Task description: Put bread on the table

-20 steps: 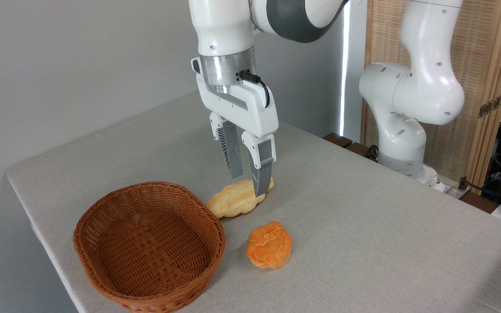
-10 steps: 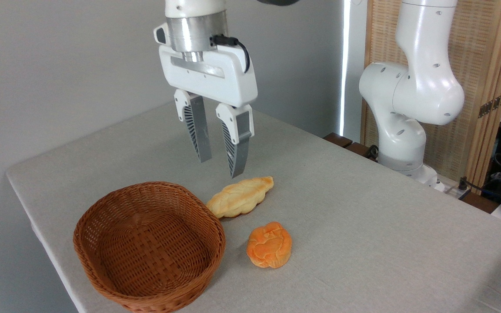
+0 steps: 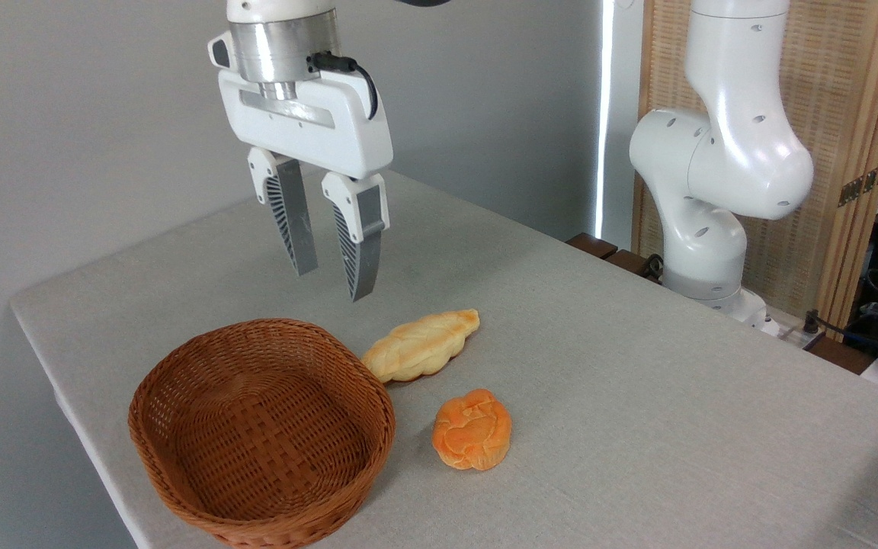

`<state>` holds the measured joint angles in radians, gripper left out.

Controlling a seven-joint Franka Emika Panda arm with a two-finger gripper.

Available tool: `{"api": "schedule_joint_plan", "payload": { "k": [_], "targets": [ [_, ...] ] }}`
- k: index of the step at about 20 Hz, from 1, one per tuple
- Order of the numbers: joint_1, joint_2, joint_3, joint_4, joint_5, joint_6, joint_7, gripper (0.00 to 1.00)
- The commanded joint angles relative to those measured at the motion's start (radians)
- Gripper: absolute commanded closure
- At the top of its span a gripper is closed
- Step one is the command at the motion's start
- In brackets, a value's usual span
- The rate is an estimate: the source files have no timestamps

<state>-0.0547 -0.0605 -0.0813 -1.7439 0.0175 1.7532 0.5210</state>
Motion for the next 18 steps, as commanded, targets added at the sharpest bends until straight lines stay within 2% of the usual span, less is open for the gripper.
{"api": "schedule_joint_plan", "payload": {
  "k": [1, 6, 10, 15, 18],
  "targets": [
    [-0.002, 0.016, 0.014, 0.058, -0.025, -0.049, -0.010, 0.00],
    [-0.005, 0.025, 0.041, 0.069, -0.018, -0.069, -0.001, 0.00],
    [-0.077, 0.025, 0.118, 0.069, -0.014, -0.077, 0.007, 0.00],
    [-0.076, 0.027, 0.124, 0.067, -0.016, -0.077, 0.089, 0.00],
    [-0.074, 0.025, 0.124, 0.067, -0.014, -0.090, 0.094, 0.00]
  ]
}}
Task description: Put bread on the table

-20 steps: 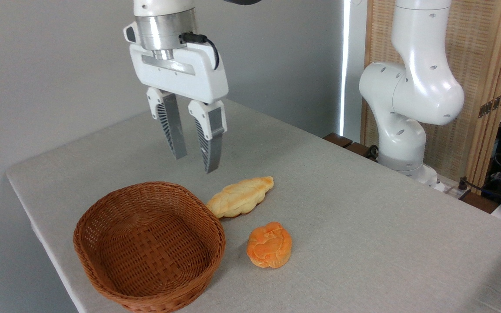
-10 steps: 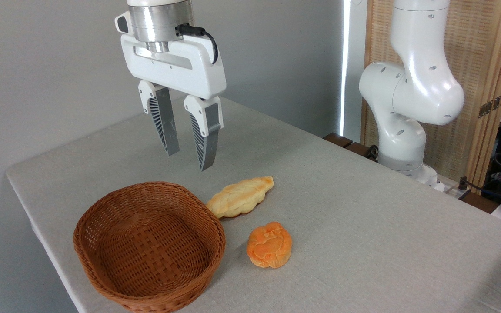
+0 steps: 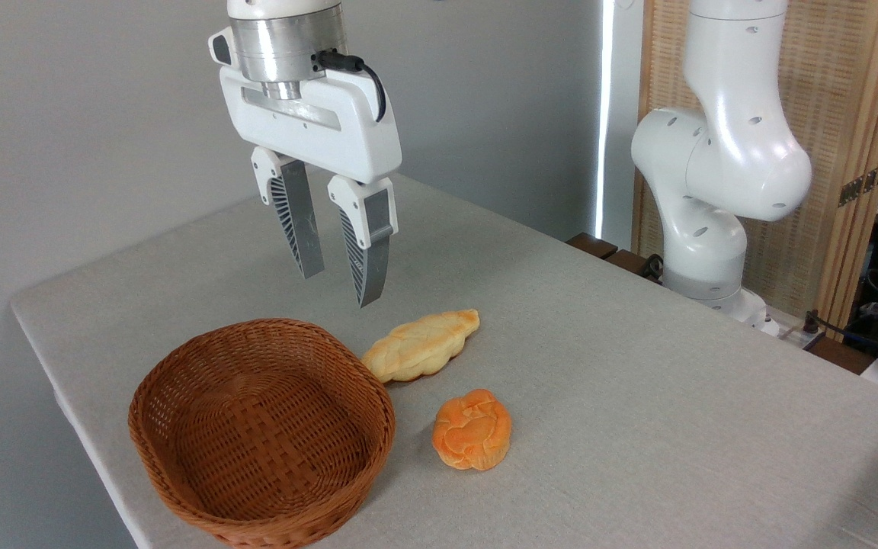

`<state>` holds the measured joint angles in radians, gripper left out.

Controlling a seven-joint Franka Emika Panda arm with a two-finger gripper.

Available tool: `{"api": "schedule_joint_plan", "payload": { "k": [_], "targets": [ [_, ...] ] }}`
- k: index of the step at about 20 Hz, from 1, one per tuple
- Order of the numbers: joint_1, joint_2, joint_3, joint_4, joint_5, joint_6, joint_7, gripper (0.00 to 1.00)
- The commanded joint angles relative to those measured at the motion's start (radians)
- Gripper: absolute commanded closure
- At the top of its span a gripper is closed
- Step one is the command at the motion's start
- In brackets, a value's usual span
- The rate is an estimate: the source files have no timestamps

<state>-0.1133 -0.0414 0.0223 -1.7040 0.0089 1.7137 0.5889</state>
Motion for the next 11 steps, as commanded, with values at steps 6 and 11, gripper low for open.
{"api": "schedule_joint_plan", "payload": {
  "k": [6, 11],
  "targets": [
    [-0.014, 0.006, 0.021, 0.027, -0.007, -0.083, 0.091, 0.00],
    [-0.014, 0.006, 0.021, 0.027, -0.010, -0.083, 0.091, 0.00]
  ]
}}
